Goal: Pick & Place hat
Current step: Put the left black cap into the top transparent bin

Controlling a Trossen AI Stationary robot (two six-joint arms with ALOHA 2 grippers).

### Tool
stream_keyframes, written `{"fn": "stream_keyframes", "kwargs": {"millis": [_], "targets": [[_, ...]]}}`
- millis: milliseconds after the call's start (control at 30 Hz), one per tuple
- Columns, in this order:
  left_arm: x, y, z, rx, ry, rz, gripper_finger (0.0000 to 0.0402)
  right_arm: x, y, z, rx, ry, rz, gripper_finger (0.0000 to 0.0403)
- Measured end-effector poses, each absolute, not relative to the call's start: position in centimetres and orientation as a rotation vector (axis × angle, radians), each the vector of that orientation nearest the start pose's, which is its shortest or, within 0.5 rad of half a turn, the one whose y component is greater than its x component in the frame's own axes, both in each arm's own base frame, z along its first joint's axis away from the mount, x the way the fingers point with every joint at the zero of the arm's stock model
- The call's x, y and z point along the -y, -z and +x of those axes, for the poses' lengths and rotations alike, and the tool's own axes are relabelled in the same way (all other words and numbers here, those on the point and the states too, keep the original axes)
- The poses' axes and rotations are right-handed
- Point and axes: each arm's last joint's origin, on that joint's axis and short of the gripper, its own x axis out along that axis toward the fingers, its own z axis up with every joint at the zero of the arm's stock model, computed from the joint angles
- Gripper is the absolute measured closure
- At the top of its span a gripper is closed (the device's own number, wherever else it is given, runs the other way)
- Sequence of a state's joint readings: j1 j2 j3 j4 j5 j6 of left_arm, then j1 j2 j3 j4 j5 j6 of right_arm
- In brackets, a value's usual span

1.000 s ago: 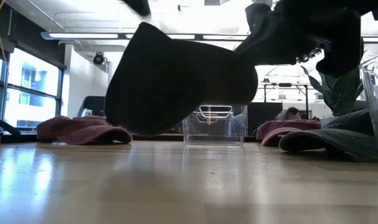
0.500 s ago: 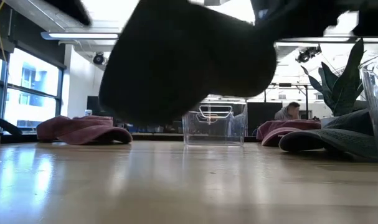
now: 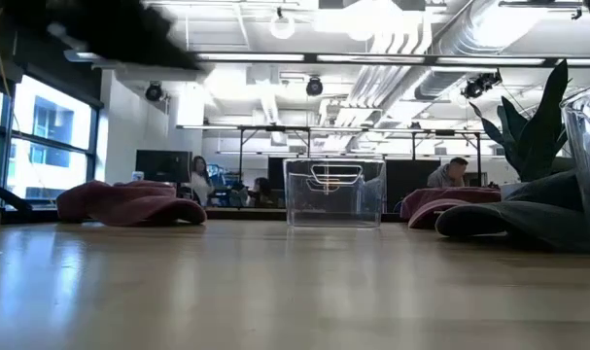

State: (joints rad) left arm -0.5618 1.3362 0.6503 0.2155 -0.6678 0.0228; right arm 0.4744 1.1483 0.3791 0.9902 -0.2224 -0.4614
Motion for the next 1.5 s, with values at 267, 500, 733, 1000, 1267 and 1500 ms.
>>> {"fn": "stream_keyframes", "kwargs": {"millis": [267,500,733,1000,1267,1500], "targets": [[10.1,-23.2,28.4,-0.012,0.181,0.502,0.0398,-10.5,-25.3,19.7,0.516,-0.722,-0.410,0.0393],[7.7,-25.2,31.9,0.092,0.281,0.414,0.0307,-10.6,-25.5,19.6,0.576,-0.765,-0.477,0.0396],[7.0,-26.5,36.3,0.113,0.487,0.190,0.0180,-10.1,-25.3,20.2,0.600,-0.749,-0.502,0.0394],[8.8,-26.7,40.4,0.098,0.624,0.204,0.0157,-9.8,-25.3,20.5,0.595,-0.739,-0.479,0.0391],[9.7,-27.4,40.5,0.124,0.677,0.212,0.0222,-9.8,-25.0,20.6,0.556,-0.754,-0.453,0.0394],[9.7,-27.4,40.5,0.120,0.679,0.204,0.0306,-9.8,-24.9,20.6,0.535,-0.752,-0.449,0.0392]]}}
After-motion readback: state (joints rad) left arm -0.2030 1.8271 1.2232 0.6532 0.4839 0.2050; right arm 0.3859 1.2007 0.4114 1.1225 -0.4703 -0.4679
